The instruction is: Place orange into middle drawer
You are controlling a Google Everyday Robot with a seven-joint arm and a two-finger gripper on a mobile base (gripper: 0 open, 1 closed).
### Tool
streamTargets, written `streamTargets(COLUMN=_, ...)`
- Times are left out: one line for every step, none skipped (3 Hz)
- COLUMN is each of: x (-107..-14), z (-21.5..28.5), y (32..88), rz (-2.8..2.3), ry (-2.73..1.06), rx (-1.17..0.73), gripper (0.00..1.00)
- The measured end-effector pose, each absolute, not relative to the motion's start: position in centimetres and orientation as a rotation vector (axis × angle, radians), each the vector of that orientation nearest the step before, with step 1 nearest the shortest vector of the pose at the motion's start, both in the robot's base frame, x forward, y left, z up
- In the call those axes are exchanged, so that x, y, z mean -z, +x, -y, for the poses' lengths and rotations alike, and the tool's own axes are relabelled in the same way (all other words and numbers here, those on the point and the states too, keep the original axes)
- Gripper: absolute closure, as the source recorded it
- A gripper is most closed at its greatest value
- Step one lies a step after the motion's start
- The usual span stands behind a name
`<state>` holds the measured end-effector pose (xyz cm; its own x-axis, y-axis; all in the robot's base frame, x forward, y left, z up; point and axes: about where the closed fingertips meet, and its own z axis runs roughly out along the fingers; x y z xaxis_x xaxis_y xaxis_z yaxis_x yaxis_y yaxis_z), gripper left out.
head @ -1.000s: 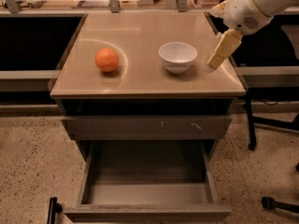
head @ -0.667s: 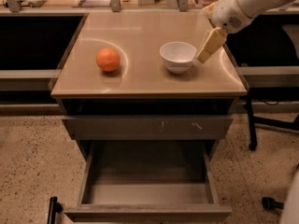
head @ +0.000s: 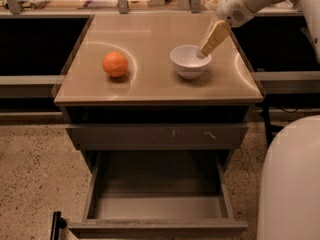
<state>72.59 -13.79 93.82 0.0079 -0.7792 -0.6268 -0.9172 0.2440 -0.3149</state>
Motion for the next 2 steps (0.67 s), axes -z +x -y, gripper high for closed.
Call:
streamTargets(x=-93.5, z=13.9, y=72.6, rz=-1.807, ry=-1.549, rx=-0.241, gripper=0.0)
streamTargets(x=-92.4, z=12.1, y=73.2, rz=-1.782, ry=-1.521, rx=-0.322, gripper=0.0)
